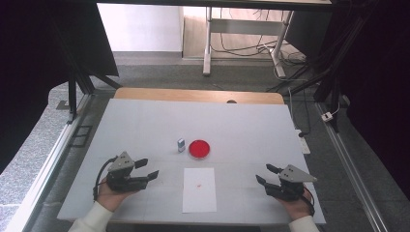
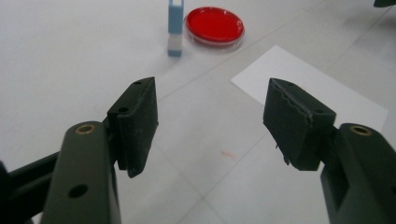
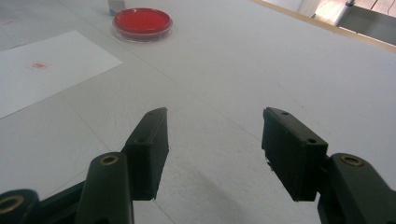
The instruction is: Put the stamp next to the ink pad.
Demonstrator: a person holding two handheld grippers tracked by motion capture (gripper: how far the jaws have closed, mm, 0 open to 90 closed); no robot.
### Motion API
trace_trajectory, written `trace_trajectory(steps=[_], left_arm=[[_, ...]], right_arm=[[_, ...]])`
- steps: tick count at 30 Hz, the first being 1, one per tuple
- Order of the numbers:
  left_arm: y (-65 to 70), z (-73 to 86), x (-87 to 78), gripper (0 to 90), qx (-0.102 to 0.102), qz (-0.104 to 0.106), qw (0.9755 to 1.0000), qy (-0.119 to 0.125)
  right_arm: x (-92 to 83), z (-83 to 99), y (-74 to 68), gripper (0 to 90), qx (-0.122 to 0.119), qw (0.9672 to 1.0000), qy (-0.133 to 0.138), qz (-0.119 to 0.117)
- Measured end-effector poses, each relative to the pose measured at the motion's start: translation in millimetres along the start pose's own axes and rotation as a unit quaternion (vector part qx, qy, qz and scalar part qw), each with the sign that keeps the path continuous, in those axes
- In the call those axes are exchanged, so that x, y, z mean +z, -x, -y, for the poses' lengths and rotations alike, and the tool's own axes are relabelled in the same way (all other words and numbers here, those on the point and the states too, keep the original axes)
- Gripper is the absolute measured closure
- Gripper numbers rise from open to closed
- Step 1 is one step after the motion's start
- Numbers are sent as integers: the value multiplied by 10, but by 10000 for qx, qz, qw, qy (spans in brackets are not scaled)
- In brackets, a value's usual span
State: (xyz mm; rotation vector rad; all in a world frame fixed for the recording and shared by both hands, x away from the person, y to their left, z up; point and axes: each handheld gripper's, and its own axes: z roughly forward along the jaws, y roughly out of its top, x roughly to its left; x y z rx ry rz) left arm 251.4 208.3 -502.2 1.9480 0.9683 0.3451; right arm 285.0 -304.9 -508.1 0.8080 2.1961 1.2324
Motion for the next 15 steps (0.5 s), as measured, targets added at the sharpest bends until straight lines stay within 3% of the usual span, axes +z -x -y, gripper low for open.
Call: trace_trajectory(steps=[8, 15], left_arm=[[-58, 79, -75, 354, -111, -22, 9999, 32], [-45, 64, -52, 353, -52, -17, 10000, 24]], right_arm=[[0, 5, -15, 407, -84, 9999, -28, -58], [-6, 1, -30, 407, -162, 9998, -49, -58]])
